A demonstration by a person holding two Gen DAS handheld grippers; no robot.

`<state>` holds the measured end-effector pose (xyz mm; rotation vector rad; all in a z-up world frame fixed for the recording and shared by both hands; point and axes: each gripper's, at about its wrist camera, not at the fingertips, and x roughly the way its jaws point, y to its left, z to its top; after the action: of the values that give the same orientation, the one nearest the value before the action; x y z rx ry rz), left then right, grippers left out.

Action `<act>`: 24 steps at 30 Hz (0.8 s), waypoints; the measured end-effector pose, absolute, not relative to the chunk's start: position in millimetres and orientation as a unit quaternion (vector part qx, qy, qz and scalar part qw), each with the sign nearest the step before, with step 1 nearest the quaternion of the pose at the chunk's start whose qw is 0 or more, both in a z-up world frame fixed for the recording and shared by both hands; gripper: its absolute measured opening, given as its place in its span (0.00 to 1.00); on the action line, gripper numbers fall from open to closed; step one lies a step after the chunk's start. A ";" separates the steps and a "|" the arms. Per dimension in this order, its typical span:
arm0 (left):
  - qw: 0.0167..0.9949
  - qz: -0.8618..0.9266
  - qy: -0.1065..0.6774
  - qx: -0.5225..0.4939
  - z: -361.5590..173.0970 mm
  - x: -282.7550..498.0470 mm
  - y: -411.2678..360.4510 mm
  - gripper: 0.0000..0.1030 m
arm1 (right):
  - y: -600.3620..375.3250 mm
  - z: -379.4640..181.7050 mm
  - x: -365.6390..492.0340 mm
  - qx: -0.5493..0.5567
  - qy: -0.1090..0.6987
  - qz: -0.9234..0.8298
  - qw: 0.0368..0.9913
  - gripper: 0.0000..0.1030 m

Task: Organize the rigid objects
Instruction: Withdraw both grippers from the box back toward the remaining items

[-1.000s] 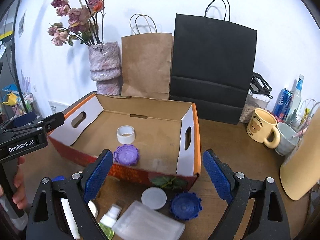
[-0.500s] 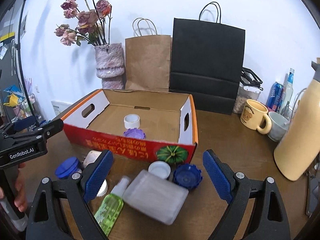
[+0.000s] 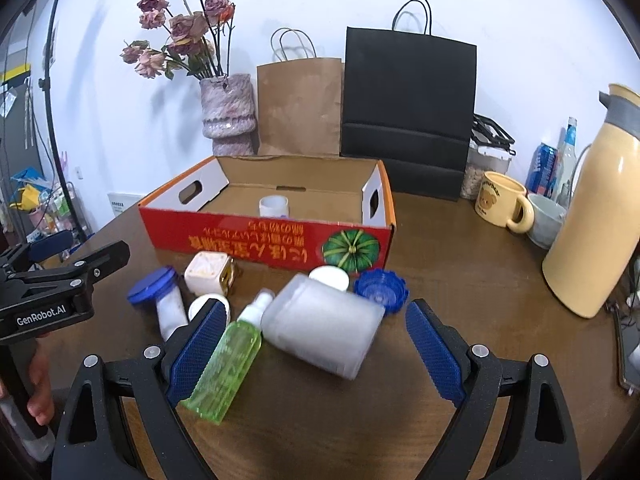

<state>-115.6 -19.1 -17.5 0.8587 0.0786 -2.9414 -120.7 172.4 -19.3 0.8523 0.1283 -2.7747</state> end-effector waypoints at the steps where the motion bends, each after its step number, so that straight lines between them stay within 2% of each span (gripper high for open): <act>1: 0.038 -0.958 0.026 0.282 -19.0 -114.3 -20.0 1.00 | 172.4 -21.6 -118.0 0.293 0.045 -0.948 0.118 0.92; 24: 0.020 -0.955 0.020 0.296 -30.3 -102.0 -38.5 1.00 | 164.5 -46.1 -99.0 0.321 0.069 -0.937 0.123 0.92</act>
<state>-102.0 -38.5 -30.3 0.9198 0.0627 -2.9619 -99.0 164.5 -46.1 0.9352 0.2002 -2.7315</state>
